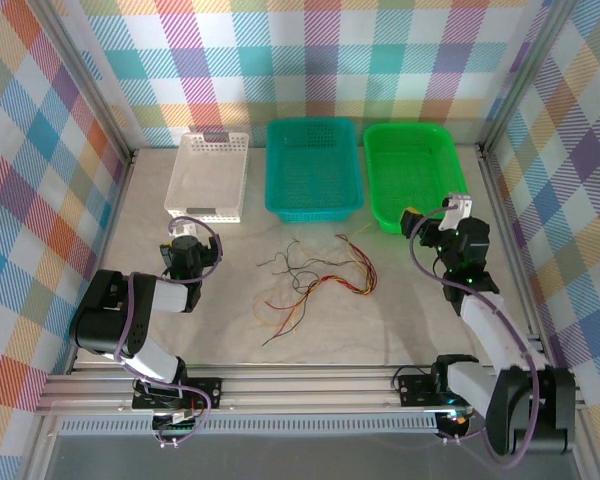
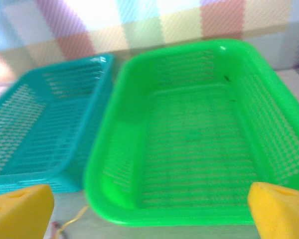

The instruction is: Untangle the cables

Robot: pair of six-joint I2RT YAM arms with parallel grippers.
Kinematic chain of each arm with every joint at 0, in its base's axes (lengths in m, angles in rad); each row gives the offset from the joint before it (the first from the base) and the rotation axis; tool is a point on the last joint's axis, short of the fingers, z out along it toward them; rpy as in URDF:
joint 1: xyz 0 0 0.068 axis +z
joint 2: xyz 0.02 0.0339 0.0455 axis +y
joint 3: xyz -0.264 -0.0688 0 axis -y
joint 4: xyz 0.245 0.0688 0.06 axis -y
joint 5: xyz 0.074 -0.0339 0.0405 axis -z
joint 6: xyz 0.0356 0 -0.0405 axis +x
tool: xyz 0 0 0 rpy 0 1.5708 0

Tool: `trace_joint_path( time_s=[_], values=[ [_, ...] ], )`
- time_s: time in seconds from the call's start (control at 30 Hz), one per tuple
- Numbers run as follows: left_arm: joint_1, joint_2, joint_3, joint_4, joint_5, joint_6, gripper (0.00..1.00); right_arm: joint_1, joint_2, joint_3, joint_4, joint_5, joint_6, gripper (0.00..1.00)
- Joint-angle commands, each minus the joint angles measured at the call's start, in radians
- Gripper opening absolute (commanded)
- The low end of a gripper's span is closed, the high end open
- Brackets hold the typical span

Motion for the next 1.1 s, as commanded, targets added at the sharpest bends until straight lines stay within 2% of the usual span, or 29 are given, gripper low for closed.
trace_joint_path(
  time_s=[0.0, 0.1, 0.17, 0.23, 0.33, 0.43, 0.5, 0.6, 0.73, 0.83, 0.87, 0.9, 1.0, 1.07],
  values=[
    [0.008, -0.009, 0.007, 0.035, 0.009, -0.001, 1.0, 0.006, -0.107, -0.014, -0.048, -0.154, 0.06, 1.0],
    [0.009, -0.009, 0.007, 0.034, 0.01, -0.001, 1.0, 0.006, -0.17, -0.033, -0.05, -0.265, 0.155, 1.0],
    [0.008, -0.009, 0.007, 0.034, 0.011, -0.001, 1.0, 0.006, -0.192, -0.046, -0.037, -0.267, 0.347, 1.0],
    [0.008, -0.009, 0.007, 0.034, 0.01, -0.001, 1.0, 0.006, -0.211, -0.03, -0.063, -0.289, 0.413, 1.0],
    [0.009, -0.009, 0.007, 0.034, 0.011, -0.003, 1.0, 0.006, -0.259, 0.031, -0.254, -0.227, 0.453, 1.0],
    [0.008, -0.008, 0.007, 0.034, 0.01, -0.002, 1.0, 0.005, -0.327, -0.006, -0.249, -0.167, 0.568, 1.0],
    [0.009, -0.01, 0.007, 0.034, 0.01, -0.001, 1.0, 0.01, -0.357, -0.025, -0.211, -0.209, 0.514, 1.0],
    [0.014, -0.011, 0.01, 0.028, 0.022, -0.004, 1.0, 0.038, -0.34, 0.049, -0.381, -0.17, 0.415, 1.0],
    [0.004, -0.046, 0.005, 0.013, -0.014, -0.009, 1.0, 0.103, -0.285, 0.093, -0.457, -0.153, 0.346, 1.0],
    [-0.011, -0.077, -0.048, 0.091, -0.017, 0.016, 1.0, 0.164, -0.239, 0.126, -0.515, -0.113, 0.297, 1.0],
    [-0.037, -0.12, -0.037, 0.03, -0.099, 0.013, 1.0, 0.189, -0.224, 0.135, -0.527, -0.102, 0.282, 1.0],
    [-0.042, -0.161, -0.016, -0.029, -0.109, 0.014, 1.0, 0.212, -0.211, 0.142, -0.537, -0.084, 0.265, 1.0],
    [-0.043, -0.279, 0.02, -0.175, -0.091, 0.013, 1.0, 0.277, -0.175, 0.166, -0.571, -0.01, 0.236, 1.0],
    [-0.043, -0.396, 0.042, -0.295, -0.07, -0.071, 1.0, 0.299, -0.156, 0.175, -0.578, 0.008, 0.238, 1.0]
  ],
)
